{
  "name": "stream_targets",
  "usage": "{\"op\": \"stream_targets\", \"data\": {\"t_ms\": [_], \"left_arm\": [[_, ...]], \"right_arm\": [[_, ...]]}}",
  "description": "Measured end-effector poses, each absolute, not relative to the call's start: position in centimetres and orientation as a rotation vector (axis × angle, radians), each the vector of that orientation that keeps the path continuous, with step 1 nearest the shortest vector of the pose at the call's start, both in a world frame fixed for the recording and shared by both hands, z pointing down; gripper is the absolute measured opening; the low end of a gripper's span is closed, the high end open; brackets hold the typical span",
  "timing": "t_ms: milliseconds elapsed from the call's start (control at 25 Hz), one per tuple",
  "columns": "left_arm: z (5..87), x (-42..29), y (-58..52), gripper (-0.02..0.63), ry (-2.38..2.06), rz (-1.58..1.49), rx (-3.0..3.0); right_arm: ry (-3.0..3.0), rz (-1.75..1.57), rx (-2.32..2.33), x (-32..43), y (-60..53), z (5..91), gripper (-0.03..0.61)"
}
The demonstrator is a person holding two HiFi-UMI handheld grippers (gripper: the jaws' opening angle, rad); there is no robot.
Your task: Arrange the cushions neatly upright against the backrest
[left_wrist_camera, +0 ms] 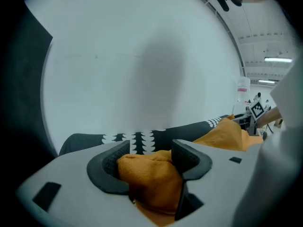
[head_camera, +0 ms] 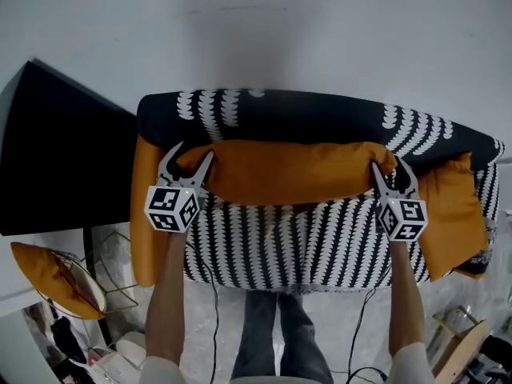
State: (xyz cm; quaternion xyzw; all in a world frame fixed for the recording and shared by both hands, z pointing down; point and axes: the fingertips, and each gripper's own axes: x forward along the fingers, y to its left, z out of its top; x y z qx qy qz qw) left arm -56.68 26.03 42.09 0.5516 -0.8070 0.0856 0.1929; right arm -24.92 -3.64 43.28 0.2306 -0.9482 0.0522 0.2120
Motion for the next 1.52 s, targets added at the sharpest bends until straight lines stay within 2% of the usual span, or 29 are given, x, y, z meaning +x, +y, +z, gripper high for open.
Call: {"op": "stream_targets", "data": {"t_ms": [320, 640, 920, 1000, 1080, 1160, 1200, 1240, 1280, 1320, 1520], "left_arm": [[42.9, -60.4, 21.2, 0.270, -2.217, 0.395, 1.595], [39.8, -65.4, 21.6, 0.268, -2.326, 0.336, 1.575], [39.0, -60.4, 17.8, 0.268, -2.204, 0.421, 1.813], [38.0, -59.2, 17.0, 0.268, -2.208, 0.489, 1.849], [36.1, -58.0, 16.4, 0.268, -2.259, 0.594, 1.893], [34.1, -55.8, 15.4, 0.268, -2.256, 0.584, 1.984], [33.4, -54.4, 14.7, 0.243, -2.234, 0.546, 2.033], [33.0, -53.0, 13.9, 0.166, -2.206, 0.517, 2.084], [32.7, -51.5, 13.1, 0.056, -2.175, 0.505, 2.137], [32.5, -50.0, 12.1, 0.029, -2.144, 0.503, 2.188], [33.2, -43.3, 8.2, 0.029, -2.006, 0.500, 2.315]], "right_arm": [[-2.537, 0.065, 0.611, -30.1, -8.5, 44.1, 0.259], [-2.614, 0.041, 0.823, -29.6, -10.7, 40.1, 0.276], [-2.651, 0.110, 0.918, -27.8, -9.3, 38.7, 0.275], [-2.636, 0.104, 0.929, -26.6, -8.5, 38.1, 0.252], [-2.622, 0.101, 0.954, -25.0, -8.0, 37.7, 0.189], [-2.606, 0.108, 0.979, -23.1, -7.6, 37.7, 0.091], [-2.595, 0.116, 0.989, -22.0, -7.4, 37.9, 0.058], [-2.582, 0.125, 0.998, -20.8, -7.1, 38.1, 0.046], [-2.567, 0.132, 1.008, -19.6, -6.8, 38.4, 0.039], [-2.554, 0.135, 1.019, -18.5, -6.5, 38.6, 0.032], [-2.508, 0.161, 1.083, -12.5, -6.6, 39.3, 0.029]]}}
